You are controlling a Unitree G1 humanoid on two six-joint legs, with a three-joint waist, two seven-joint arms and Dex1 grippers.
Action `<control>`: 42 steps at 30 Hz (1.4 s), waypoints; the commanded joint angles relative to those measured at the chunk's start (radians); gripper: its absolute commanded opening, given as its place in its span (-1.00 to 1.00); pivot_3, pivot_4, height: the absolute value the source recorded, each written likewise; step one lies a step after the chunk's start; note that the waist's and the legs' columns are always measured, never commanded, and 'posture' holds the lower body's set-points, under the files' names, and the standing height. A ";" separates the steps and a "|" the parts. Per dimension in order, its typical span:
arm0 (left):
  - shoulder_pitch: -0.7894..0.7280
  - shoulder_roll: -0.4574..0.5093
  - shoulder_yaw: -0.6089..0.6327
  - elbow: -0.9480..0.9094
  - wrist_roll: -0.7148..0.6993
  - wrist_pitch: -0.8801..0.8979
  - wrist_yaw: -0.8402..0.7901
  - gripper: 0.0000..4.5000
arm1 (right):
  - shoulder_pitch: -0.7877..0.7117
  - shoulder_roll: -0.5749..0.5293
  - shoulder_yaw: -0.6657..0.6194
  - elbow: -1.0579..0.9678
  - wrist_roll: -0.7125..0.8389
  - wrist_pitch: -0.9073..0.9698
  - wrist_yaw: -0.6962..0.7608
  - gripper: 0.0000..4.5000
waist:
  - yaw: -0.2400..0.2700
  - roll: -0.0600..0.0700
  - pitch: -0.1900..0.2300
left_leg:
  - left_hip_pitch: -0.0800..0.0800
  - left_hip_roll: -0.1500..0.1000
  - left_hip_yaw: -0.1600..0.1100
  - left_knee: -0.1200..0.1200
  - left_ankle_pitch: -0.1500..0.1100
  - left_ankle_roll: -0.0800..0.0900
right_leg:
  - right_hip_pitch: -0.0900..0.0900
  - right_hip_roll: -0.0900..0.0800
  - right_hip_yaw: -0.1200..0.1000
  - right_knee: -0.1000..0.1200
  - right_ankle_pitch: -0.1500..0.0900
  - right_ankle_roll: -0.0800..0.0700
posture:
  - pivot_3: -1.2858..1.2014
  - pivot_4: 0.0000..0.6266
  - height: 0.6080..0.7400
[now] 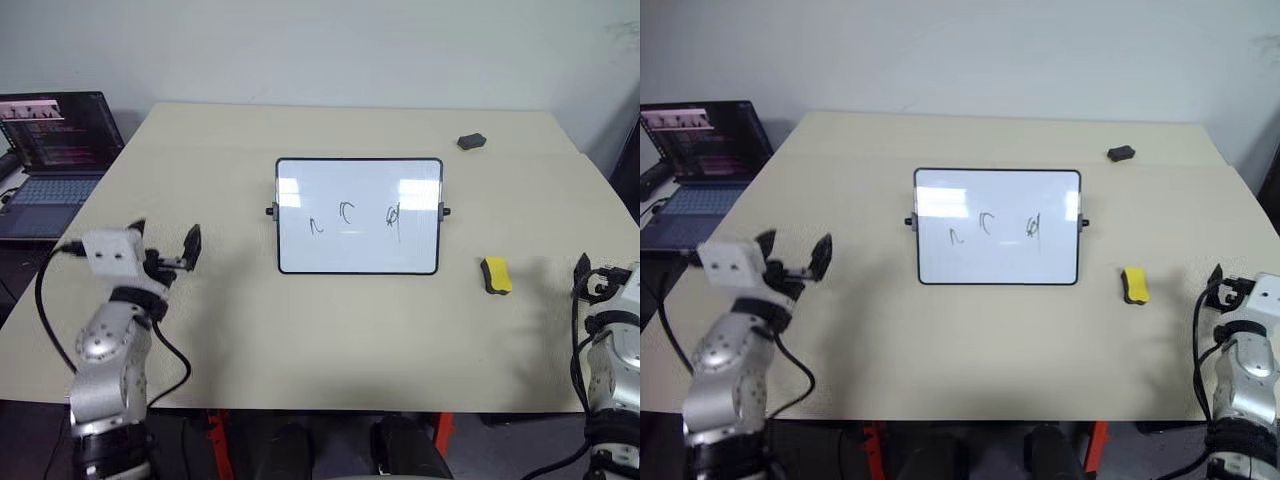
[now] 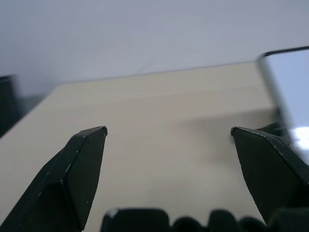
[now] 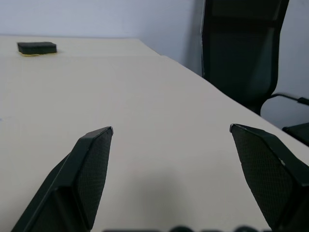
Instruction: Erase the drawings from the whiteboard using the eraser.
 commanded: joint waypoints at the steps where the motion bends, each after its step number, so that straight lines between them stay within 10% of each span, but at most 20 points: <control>1: -0.050 0.051 -0.048 -0.109 -0.111 0.095 -0.124 1.00 | 0.039 -0.010 -0.018 -0.226 0.075 0.115 0.031 0.86 | -0.002 0.000 0.000 | 0.000 0.000 0.000 0.000 0.000 0.000 | 0.000 0.000 0.000 0.000 0.000 0.000 | 0.03 -0.52 1.00; 17: -0.269 0.296 -0.371 -0.192 -0.301 0.369 -0.691 1.00 | 0.137 -0.067 0.097 -0.726 0.314 0.677 0.113 0.86 | -0.004 0.001 0.002 | 0.000 0.001 -0.001 0.000 0.000 0.000 | 0.000 0.002 -0.001 0.000 -0.002 0.002 | 0.03 -0.52 1.00; 42: -0.409 0.149 -0.556 -0.048 -0.088 0.205 -0.828 1.00 | -0.143 0.048 0.186 -0.472 0.126 0.895 -0.059 0.86 | -0.006 0.001 0.002 | -0.002 0.000 -0.001 -0.001 0.000 0.001 | -0.002 0.002 0.000 -0.002 -0.002 0.001 | 0.03 -0.52 1.00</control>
